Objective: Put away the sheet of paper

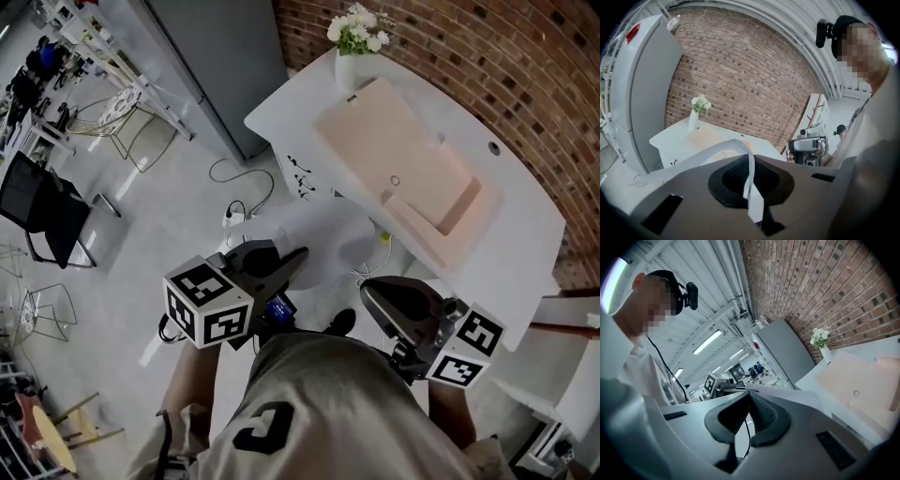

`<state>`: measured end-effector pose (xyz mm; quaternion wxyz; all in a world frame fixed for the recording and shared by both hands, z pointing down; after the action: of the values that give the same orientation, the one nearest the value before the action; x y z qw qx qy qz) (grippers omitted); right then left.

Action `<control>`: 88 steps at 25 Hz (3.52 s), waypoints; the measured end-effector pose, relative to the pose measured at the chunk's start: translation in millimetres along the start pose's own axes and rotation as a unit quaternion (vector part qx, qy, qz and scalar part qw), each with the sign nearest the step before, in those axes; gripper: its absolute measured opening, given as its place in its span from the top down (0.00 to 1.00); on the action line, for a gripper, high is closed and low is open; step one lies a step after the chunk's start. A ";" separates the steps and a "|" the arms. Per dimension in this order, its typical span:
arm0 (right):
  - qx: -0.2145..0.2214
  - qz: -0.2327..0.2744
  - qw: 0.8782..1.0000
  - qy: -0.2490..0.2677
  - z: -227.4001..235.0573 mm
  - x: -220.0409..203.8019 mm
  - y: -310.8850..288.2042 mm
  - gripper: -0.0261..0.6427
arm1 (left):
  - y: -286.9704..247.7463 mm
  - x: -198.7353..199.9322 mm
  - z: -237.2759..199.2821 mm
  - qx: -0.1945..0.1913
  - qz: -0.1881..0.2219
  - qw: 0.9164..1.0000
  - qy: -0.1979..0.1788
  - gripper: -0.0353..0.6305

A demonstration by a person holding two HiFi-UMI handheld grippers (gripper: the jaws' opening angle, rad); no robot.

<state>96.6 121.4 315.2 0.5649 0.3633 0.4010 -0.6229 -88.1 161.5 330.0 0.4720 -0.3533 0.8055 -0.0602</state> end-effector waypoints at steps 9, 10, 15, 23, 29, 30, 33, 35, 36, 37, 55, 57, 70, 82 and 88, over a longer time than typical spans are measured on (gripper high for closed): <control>0.026 0.000 1.000 -0.015 34.0 -0.3 19.5 0.93 | -36.2 8.5 18.7 0.009 -0.017 1.000 -0.010 0.93; 0.035 0.000 0.999 -0.014 35.8 0.8 18.2 0.93 | -36.6 9.8 20.3 0.014 -0.015 1.000 -0.012 0.93; 0.073 -0.005 0.997 -0.011 45.4 9.3 13.1 0.93 | -37.3 15.2 24.9 0.034 -0.002 0.999 -0.007 0.93; 0.132 -0.022 0.991 0.005 48.8 16.9 -19.3 0.93 | -23.0 15.6 11.6 0.064 0.018 0.998 0.009 0.93; 0.104 -0.012 0.994 0.010 53.6 24.7 -32.8 0.93 | -24.5 24.4 -13.1 0.044 0.018 0.999 0.010 0.93; 0.096 -0.008 0.995 0.009 56.9 25.8 -35.9 0.93 | -25.8 27.7 -19.8 0.038 0.017 0.999 0.009 0.93; 0.069 -0.008 0.998 0.010 69.2 27.9 -50.3 0.93 | -30.9 42.5 -40.8 0.012 0.016 1.000 0.002 0.93; 0.046 -0.013 0.999 0.010 73.7 32.1 -59.8 0.93 | -35.2 54.8 -53.3 -0.013 0.009 1.000 0.000 0.93; 0.034 -0.016 0.999 0.010 76.6 35.5 -64.7 0.93 | -38.2 61.2 -60.4 -0.024 0.003 1.000 0.001 0.93; 0.022 -0.019 1.000 0.009 80.5 38.9 -69.2 0.93 | -42.2 67.0 -68.2 -0.034 -0.002 0.999 0.003 0.93; -0.173 -0.002 0.985 -0.019 128.7 58.2 -94.7 0.93 | -116.0 132.5 -145.5 -0.163 -0.094 0.981 -0.042 0.93; -0.184 -0.002 0.983 -0.025 130.6 57.6 -96.1 0.93 | -120.9 136.8 -149.3 -0.172 -0.099 0.979 -0.047 0.93; -0.223 -0.005 0.973 -0.059 136.7 48.5 -92.1 0.93 | -158.9 143.7 -170.9 -0.196 -0.140 0.969 -0.046 0.93; -0.214 0.005 0.976 -0.042 144.1 46.4 -62.3 0.93 | -214.0 192.3 -136.3 -0.199 -0.185 0.948 -0.164 0.93; -0.225 0.016 0.973 -0.054 147.8 43.6 -40.7 0.93 | -218.0 258.3 -83.8 -0.239 -0.148 0.927 -0.249 0.93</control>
<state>51.9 -29.5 340.6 0.6632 0.1992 0.4941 -0.5257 -122.4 -182.0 284.2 0.5448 -0.5745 0.5908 0.1554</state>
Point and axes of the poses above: the fingertips, and each gripper's own axes: y backward along the fingers, z to its right, x out of its top, the point moved 6 cm from there along y, backward along the fingers, and after that the axes turned 12 degrees about y, right-handed, at the moved point
